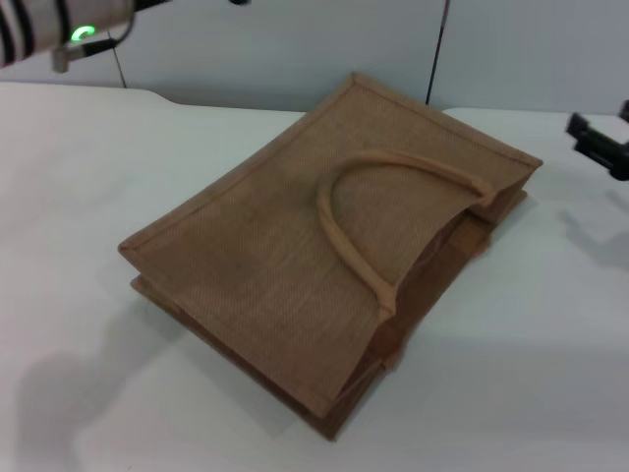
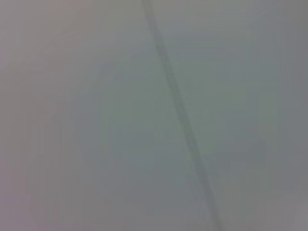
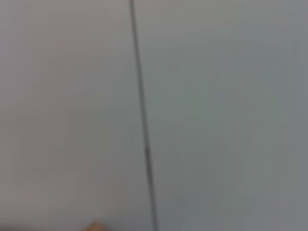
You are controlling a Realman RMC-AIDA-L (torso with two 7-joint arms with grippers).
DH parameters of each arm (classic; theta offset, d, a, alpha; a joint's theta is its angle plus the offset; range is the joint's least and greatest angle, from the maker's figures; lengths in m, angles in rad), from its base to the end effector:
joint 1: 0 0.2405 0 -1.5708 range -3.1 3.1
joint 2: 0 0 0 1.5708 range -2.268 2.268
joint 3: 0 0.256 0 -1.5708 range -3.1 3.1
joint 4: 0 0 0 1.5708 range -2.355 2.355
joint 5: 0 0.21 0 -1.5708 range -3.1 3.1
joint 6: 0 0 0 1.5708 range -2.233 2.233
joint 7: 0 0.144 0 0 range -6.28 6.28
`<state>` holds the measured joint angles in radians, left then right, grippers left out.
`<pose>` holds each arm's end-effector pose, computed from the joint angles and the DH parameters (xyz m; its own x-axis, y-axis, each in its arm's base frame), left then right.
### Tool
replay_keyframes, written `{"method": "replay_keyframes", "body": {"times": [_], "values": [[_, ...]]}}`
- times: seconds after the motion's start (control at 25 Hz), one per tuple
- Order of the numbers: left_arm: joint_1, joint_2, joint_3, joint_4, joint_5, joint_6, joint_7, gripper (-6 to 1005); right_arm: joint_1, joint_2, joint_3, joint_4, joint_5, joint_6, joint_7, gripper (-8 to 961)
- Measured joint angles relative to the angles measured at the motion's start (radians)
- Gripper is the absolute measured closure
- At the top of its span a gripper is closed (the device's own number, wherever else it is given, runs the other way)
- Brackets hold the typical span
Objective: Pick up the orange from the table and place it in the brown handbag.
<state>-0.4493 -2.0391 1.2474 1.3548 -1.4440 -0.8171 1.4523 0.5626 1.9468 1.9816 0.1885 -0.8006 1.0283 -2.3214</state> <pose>-0.1304 0.4139 0.0858 0.8743 -0.0924 0.4765 0.3121 -0.6448 -0.6978 0.3142 0.3891 0.0255 0.6735 -0.1555 -0.7227 -0.6978 -0.4564 -0.5521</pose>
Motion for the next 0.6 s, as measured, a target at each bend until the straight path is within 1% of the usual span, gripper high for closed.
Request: {"method": "replay_keyframes", "body": {"times": [0.04, 0.12, 0.2, 0.24, 0.28, 0.4, 0.44, 0.48, 0.52, 0.6], "values": [[0.0, 0.0, 0.0, 0.0, 0.0, 0.0, 0.0, 130, -0.012, 0.009, 0.04, 0.0, 0.0, 0.013, -0.034, 59], [0.029, -0.001, -0.027, -0.061, -0.132, 0.03, 0.113, 131, -0.035, 0.03, 0.125, 0.0, 0.0, 0.047, -0.108, 59], [0.064, -0.002, -0.052, -0.129, -0.322, 0.046, 0.271, 132, -0.055, 0.054, 0.202, 0.0, 0.0, 0.083, -0.181, 59], [0.07, -0.003, -0.054, -0.141, -0.36, 0.048, 0.3, 133, -0.062, 0.061, 0.234, -0.002, 0.0, 0.094, -0.207, 59], [0.082, -0.003, -0.057, -0.171, -0.43, 0.056, 0.373, 133, -0.069, 0.069, 0.265, -0.004, 0.0, 0.106, -0.233, 59], [0.103, -0.003, -0.054, -0.254, -0.586, 0.074, 0.537, 135, -0.087, 0.074, 0.34, -0.027, 0.0, 0.132, -0.267, 59], [0.107, -0.003, -0.052, -0.273, -0.614, 0.076, 0.564, 135, -0.092, 0.075, 0.368, -0.041, 0.0, 0.142, -0.28, 59], [0.116, -0.004, -0.049, -0.339, -0.712, 0.078, 0.641, 136, -0.094, 0.075, 0.393, -0.055, 0.0, 0.151, -0.296, 59], [0.116, -0.004, -0.049, -0.339, -0.712, 0.078, 0.641, 137, -0.095, 0.076, 0.418, -0.077, 0.0, 0.162, -0.32, 59], [0.121, -0.004, -0.046, -0.409, -0.792, 0.075, 0.716, 138, -0.096, 0.076, 0.478, -0.143, 0.0, 0.193, -0.403, 59]]}}
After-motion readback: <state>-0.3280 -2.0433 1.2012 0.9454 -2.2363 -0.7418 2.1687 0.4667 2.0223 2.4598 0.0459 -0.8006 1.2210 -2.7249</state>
